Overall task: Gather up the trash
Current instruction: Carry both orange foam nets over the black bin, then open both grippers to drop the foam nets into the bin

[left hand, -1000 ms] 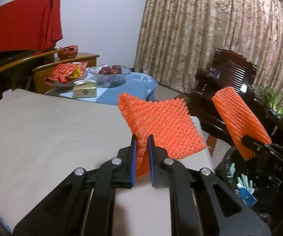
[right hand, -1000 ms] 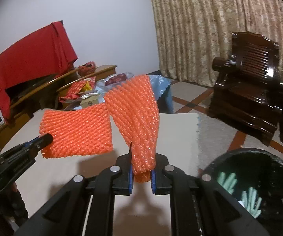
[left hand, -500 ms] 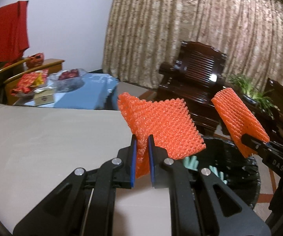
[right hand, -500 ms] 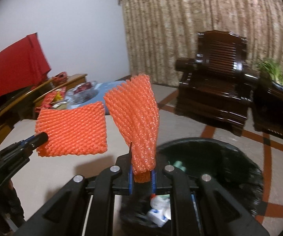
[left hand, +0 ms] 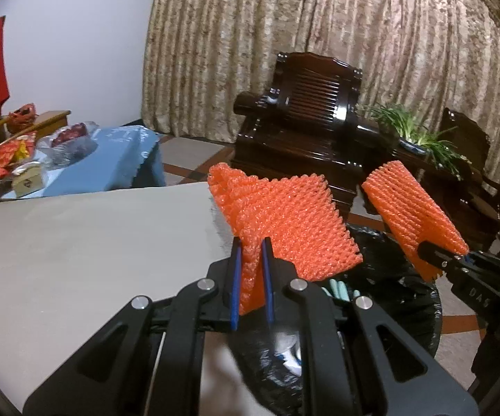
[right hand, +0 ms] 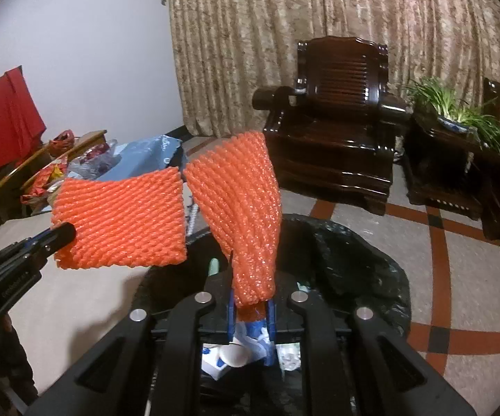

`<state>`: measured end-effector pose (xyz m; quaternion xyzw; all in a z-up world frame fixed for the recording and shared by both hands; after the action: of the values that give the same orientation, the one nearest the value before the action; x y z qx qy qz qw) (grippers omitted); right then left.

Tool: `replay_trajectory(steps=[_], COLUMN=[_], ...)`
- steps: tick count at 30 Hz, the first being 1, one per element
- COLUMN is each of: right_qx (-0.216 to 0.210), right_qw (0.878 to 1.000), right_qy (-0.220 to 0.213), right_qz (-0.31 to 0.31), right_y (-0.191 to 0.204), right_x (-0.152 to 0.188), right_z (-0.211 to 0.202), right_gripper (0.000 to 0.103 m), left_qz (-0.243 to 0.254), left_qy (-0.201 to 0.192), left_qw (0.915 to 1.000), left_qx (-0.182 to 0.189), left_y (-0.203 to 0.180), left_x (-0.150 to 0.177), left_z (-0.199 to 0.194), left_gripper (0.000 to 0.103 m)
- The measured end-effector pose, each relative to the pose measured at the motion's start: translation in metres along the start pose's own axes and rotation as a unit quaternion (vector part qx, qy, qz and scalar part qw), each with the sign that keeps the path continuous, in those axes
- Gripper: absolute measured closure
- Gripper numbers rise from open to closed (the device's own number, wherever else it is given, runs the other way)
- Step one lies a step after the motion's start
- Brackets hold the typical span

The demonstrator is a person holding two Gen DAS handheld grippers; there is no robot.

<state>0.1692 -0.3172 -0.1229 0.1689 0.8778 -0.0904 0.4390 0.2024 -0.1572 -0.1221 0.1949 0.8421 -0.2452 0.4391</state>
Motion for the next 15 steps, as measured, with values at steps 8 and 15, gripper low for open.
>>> replay_trajectory(steps=[8, 15], right_qx=[0.024, 0.038], right_qw=[1.000, 0.999], right_qy=[0.018, 0.018], right_qz=[-0.003, 0.000], right_y=[-0.022, -0.033], right_x=[0.012, 0.016], right_z=[0.020, 0.023], right_gripper=[0.080, 0.033], left_qz=[0.001, 0.006], left_qy=[0.023, 0.030], left_qw=[0.9987, 0.9980], left_qx=[0.045, 0.056], left_y=[-0.017, -0.019], left_x=[0.007, 0.018], left_z=[0.030, 0.032], left_gripper=[0.068, 0.041])
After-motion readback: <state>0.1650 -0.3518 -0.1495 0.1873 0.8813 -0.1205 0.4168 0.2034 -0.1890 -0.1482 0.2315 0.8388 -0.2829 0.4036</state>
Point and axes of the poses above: each gripper's, at about its wrist camera, not at the fingertips, and z roughly the way its jaws point, y to its left, x to its underside, the point moved 7 cm from there along z, roughly the way its jaws point, and after that the axes turned 14 degrees about x, right-handed, at the moved point
